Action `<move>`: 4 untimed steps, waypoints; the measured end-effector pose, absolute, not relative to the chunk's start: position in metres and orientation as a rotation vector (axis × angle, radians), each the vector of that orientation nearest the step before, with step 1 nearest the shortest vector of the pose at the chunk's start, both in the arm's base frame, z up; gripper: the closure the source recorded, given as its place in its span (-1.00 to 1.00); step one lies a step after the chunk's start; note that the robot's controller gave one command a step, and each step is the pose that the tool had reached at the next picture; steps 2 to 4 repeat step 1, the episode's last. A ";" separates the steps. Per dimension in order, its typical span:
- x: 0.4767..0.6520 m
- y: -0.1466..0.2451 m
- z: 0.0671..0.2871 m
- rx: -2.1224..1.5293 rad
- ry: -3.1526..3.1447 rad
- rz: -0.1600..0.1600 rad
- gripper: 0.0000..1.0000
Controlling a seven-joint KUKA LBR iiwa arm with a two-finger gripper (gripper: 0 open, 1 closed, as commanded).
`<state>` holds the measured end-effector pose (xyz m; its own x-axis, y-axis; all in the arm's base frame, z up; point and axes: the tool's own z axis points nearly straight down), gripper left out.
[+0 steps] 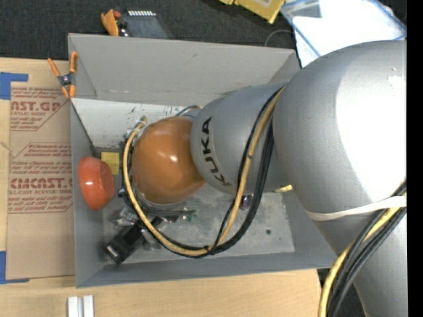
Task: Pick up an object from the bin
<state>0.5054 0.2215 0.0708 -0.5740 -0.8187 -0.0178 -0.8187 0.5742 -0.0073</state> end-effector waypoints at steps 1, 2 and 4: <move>0.502 0.221 0.100 -1.447 2.780 0.004 1.00; 0.502 0.221 0.100 -1.447 2.780 0.004 1.00; 0.502 0.221 0.100 -1.447 2.780 0.004 1.00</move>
Offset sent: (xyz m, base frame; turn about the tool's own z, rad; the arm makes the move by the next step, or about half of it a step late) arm -0.0030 -0.0009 0.0173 -0.0008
